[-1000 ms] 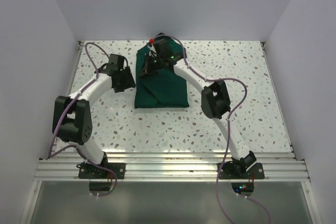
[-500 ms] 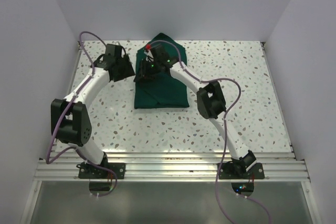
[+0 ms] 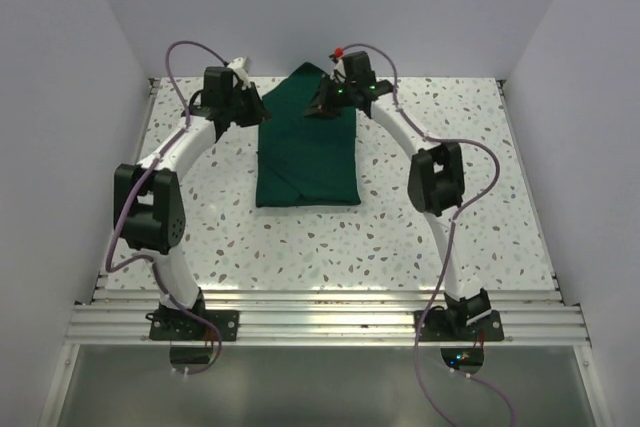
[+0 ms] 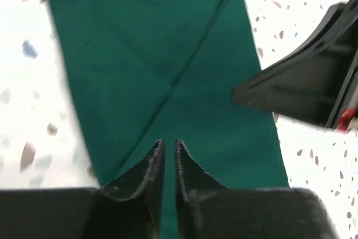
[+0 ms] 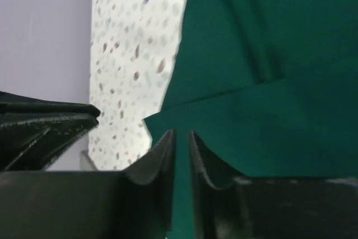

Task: Prepare the surgical pack

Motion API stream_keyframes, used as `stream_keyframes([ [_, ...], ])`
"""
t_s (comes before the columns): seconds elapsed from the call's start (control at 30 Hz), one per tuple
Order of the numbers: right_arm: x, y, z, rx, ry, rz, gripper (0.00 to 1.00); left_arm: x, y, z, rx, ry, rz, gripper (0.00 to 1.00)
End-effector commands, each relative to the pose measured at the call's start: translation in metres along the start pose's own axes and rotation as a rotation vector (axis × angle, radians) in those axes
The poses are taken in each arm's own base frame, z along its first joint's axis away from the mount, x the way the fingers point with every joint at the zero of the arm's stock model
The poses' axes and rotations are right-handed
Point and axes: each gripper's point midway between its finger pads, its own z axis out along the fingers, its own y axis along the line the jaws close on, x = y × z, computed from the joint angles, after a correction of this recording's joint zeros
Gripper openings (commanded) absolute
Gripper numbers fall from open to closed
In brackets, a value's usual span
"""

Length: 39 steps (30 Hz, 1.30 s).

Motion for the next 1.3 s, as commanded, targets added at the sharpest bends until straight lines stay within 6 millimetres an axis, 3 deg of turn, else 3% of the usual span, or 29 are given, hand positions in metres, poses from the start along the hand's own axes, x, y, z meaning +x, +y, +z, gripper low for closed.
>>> stream_keyframes([
  [0.0, -0.059, -0.022, -0.049, 0.01, -0.133, -0.048, 0.13, -0.03, -0.027, 0.03, 0.195, -0.069, 0.121, 0.12],
  [0.03, -0.059, -0.032, -0.05, 0.012, -0.126, -0.035, 0.09, -0.042, -0.032, 0.034, 0.22, -0.08, 0.153, 0.1],
  [0.07, -0.059, -0.041, -0.049, -0.002, -0.111, -0.022, 0.07, -0.026, -0.022, 0.053, 0.219, -0.016, 0.142, 0.06],
  [0.1, -0.066, -0.056, -0.055, 0.005, -0.122, -0.002, 0.01, -0.025, -0.023, 0.06, 0.233, 0.0, 0.15, 0.0],
  [0.13, -0.064, -0.068, -0.055, 0.007, -0.111, 0.019, 0.0, -0.036, -0.029, 0.063, 0.261, -0.01, 0.178, 0.0],
  [0.17, -0.063, -0.07, -0.056, -0.025, -0.097, 0.027, 0.0, -0.025, -0.02, 0.078, 0.265, 0.027, 0.168, 0.0],
  [0.23, -0.066, -0.088, -0.058, -0.033, -0.097, 0.03, 0.0, -0.029, -0.023, 0.085, 0.314, 0.027, 0.167, 0.0],
  [0.33, -0.064, -0.099, -0.054, -0.084, -0.062, 0.038, 0.0, -0.024, -0.01, 0.105, 0.362, 0.041, 0.133, 0.0],
  [0.5, -0.05, -0.106, -0.041, -0.14, -0.012, 0.081, 0.0, -0.025, 0.01, 0.114, 0.348, 0.038, 0.093, 0.0],
  [0.63, -0.029, -0.135, -0.024, -0.108, 0.027, 0.152, 0.0, -0.016, 0.035, 0.121, 0.306, 0.07, 0.043, 0.0],
  [0.67, -0.026, -0.14, -0.022, -0.099, 0.031, 0.163, 0.0, -0.002, 0.048, 0.128, 0.279, 0.118, 0.014, 0.0],
  [0.73, -0.022, -0.147, -0.016, -0.088, 0.042, 0.177, 0.0, 0.006, 0.051, 0.131, 0.305, 0.145, -0.005, 0.0],
  [1.0, -0.003, -0.178, 0.0, -0.016, 0.086, 0.222, 0.0, 0.074, 0.088, 0.147, 0.22, 0.31, -0.091, 0.0],
  [1.1, 0.002, -0.186, -0.001, 0.011, 0.102, 0.216, 0.0, 0.083, 0.103, 0.147, 0.148, 0.34, -0.103, 0.0],
  [1.2, -0.003, -0.175, -0.006, -0.005, 0.104, 0.195, 0.0, 0.069, 0.095, 0.141, 0.165, 0.301, -0.073, 0.0],
  [1.27, -0.019, -0.16, -0.011, -0.041, 0.071, 0.17, 0.0, 0.037, 0.08, 0.132, 0.192, 0.226, -0.033, 0.0],
])
